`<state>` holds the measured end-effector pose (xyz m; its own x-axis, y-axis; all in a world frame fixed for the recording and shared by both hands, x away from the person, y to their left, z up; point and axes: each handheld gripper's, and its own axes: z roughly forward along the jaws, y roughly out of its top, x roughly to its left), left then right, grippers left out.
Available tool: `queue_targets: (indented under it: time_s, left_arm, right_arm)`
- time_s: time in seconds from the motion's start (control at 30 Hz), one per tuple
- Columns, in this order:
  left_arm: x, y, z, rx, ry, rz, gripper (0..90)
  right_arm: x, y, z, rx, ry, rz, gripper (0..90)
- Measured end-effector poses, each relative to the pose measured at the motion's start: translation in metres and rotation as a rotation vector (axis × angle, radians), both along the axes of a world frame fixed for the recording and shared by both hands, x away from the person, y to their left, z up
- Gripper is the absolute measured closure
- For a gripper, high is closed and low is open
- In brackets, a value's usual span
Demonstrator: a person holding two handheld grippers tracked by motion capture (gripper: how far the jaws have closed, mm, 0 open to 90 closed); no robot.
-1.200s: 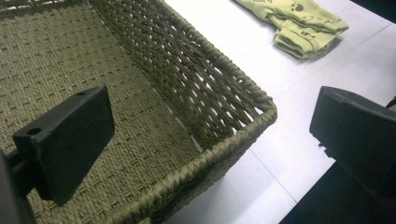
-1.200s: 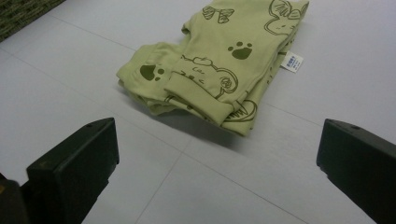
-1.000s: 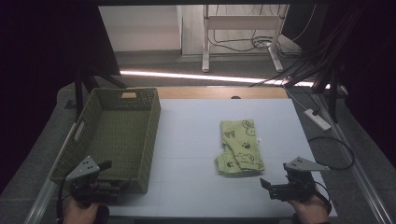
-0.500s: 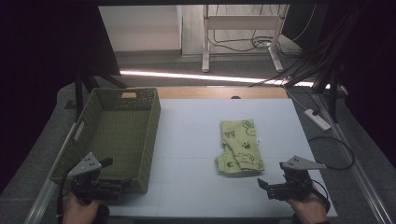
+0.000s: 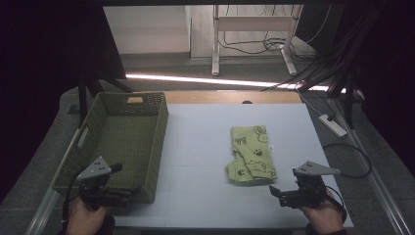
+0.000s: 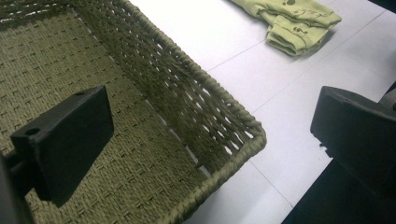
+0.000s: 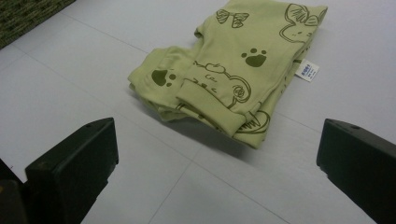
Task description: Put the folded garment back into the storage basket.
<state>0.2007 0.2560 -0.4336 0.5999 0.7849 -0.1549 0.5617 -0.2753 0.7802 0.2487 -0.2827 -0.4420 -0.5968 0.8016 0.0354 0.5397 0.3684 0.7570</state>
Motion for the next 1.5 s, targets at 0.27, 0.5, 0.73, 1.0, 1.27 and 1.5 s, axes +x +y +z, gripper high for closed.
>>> queue_targets:
  time_s: [0.27,0.5,0.73,1.0,1.27,1.5]
  left_arm:
    - [0.009,-0.002,0.005,-0.001,0.012,-0.032,0.0]
    - [0.018,-0.004,0.006,-0.008,0.024,-0.055,0.0]
    - [0.028,-0.005,0.008,-0.008,0.028,-0.06,0.0]
    - [0.035,-0.011,0.014,-0.003,0.015,-0.078,0.0]
    - [0.049,-0.021,0.018,0.002,0.006,-0.101,0.0]
    - [0.061,-0.031,0.021,-0.006,0.013,-0.122,0.0]
  right_arm:
    - [0.004,0.004,0.003,-0.008,0.009,0.014,0.0]
    - [0.007,0.008,0.004,0.001,0.03,-0.002,0.0]
    - [0.01,0.012,0.005,-0.005,0.033,0.017,0.0]
    - [0.013,0.014,0.005,0.015,0.034,0.025,0.0]
    - [0.014,0.016,0.004,-0.011,0.018,0.041,0.0]
    - [0.018,0.018,0.004,-0.003,0.012,0.055,0.0]
